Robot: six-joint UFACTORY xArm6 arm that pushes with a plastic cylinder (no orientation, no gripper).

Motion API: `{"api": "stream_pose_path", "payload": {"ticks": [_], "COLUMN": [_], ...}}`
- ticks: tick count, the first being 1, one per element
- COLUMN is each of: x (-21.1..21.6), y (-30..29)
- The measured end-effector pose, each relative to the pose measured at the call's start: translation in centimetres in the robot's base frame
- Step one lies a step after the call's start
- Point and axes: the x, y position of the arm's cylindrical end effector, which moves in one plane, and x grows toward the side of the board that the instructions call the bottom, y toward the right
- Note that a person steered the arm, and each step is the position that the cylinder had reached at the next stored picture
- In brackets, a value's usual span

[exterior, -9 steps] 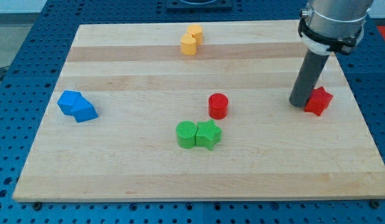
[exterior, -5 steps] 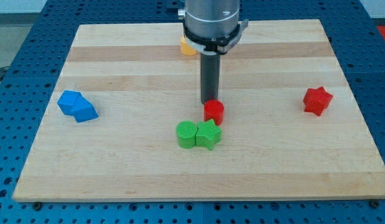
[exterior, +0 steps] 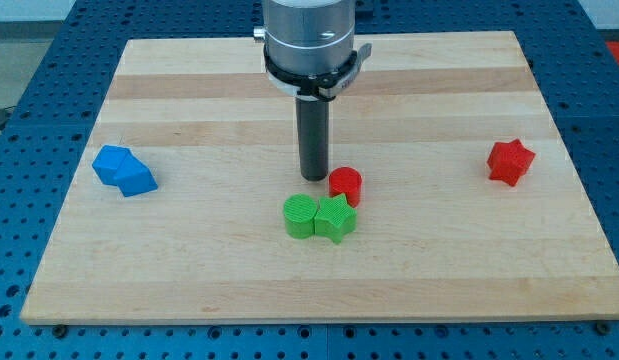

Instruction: Move red moon beside green star

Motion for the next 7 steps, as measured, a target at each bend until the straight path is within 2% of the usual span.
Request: {"api": "stream_pose_path", "payload": {"ticks": [3, 4, 5, 6, 7], "x": [0.8, 0.1, 1.5, 4.2, 4.7], "y": [3.7, 1.9, 1.0, 2.6, 8.1]}}
